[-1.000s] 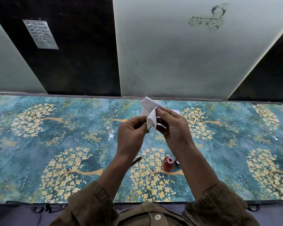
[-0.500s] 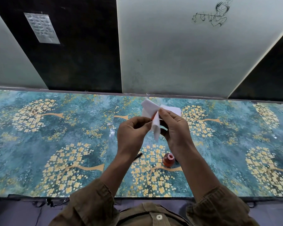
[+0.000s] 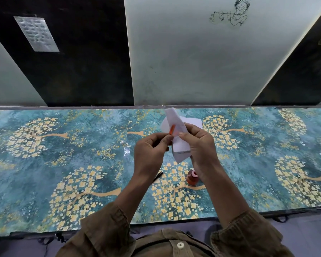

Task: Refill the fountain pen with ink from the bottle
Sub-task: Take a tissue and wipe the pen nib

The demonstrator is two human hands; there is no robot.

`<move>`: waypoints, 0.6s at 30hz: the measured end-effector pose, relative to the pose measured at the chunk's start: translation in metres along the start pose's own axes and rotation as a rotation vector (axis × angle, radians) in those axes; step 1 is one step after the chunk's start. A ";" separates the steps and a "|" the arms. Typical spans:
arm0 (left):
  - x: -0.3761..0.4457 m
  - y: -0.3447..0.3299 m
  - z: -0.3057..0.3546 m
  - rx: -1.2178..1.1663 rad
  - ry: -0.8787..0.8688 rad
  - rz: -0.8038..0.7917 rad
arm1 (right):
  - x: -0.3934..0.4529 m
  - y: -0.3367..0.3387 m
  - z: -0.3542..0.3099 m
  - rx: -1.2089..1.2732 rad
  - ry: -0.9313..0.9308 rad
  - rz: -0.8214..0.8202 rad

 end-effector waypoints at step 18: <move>-0.002 0.049 -0.017 0.047 0.120 -0.175 | -0.026 -0.037 0.025 -0.183 0.079 0.143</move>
Point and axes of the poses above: each hand's wrist, its own x-axis towards the middle knuckle, its own y-axis out of the back of the hand, z = x × y, the point moved 2 cm from there along x, towards the middle knuckle, and after that the axes turned 13 degrees about -x, right-handed, at the moved point
